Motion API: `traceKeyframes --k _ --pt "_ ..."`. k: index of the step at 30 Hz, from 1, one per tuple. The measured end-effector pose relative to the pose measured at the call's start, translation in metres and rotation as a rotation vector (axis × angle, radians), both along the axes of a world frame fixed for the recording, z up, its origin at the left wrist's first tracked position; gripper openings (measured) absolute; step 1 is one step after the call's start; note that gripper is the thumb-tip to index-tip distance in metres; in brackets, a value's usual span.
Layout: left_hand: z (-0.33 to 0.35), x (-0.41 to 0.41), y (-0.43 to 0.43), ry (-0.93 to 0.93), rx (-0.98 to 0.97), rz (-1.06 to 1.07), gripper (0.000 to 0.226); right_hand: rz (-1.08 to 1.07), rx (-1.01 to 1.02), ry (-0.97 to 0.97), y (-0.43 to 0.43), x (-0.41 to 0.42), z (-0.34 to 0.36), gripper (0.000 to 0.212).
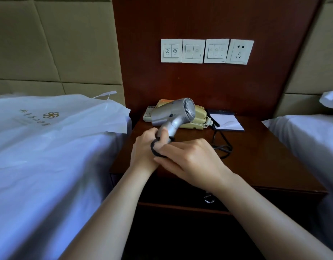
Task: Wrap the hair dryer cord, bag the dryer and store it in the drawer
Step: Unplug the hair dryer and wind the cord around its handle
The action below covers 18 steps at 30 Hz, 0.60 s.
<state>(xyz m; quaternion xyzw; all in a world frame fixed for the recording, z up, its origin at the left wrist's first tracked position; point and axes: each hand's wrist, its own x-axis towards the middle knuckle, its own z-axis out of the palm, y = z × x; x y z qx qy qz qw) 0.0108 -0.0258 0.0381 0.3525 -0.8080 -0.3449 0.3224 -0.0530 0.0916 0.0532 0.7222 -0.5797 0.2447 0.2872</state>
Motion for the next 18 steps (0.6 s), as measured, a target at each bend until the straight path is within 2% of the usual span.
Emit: traceKeyframes --k 4,8,13,16,18 --pt "-0.003 0.004 -0.017 0.055 0.083 -0.031 0.032 -0.184 0.101 -0.17 0.009 -0.019 0.008 0.039" --pt "-0.003 0.01 -0.015 0.076 0.226 -0.113 0.022 -0.393 0.275 -0.394 0.012 -0.032 0.018 0.048" --pt "-0.001 0.012 -0.017 0.078 0.119 -0.058 0.028 -0.502 0.34 -0.365 0.018 -0.049 0.02 0.044" --pt "-0.001 0.015 -0.02 0.089 0.117 -0.061 0.031 -0.414 0.451 -0.438 0.02 -0.054 0.024 0.043" --pt "-0.002 0.016 -0.02 0.063 0.085 -0.067 0.034 -0.401 0.479 -0.396 0.024 -0.056 0.027 0.036"
